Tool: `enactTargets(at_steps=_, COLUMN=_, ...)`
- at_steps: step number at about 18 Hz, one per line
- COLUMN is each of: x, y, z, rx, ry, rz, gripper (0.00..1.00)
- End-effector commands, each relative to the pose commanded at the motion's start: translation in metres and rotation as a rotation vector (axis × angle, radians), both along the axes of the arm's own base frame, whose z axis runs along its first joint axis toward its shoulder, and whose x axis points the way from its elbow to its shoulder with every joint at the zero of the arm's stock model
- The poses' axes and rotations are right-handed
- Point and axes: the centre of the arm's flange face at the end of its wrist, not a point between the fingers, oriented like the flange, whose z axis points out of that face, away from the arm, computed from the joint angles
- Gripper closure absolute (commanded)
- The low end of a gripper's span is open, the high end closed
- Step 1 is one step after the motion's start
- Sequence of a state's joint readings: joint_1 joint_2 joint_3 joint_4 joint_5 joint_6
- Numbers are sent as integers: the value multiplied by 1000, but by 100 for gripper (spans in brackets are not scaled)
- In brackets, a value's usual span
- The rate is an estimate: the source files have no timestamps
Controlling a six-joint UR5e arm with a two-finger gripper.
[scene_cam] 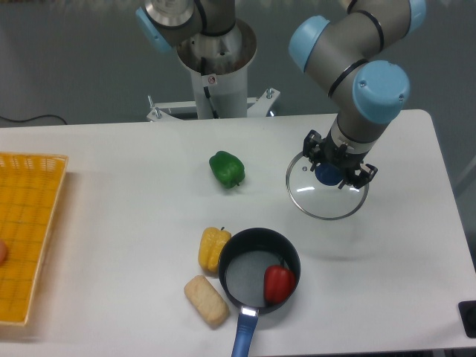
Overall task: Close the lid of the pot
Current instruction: 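Carry the held glass lid toward the dark blue saucepan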
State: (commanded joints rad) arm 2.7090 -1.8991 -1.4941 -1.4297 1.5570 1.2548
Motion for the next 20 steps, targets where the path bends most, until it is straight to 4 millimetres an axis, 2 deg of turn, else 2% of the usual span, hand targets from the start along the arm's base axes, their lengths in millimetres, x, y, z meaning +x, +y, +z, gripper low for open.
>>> enactTargets(at_steps=9, x=-1, y=2, z=0, rx=3, ry=2, rz=0, gripper=63)
enactTargets(at_steps=13, x=9, y=24, z=2, rx=-3, ry=11, rz=-31, gripper=63)
enactTargets(at_steps=20, x=10, y=40, z=-6, rx=-11, ry=7, rz=-52, gripper=63)
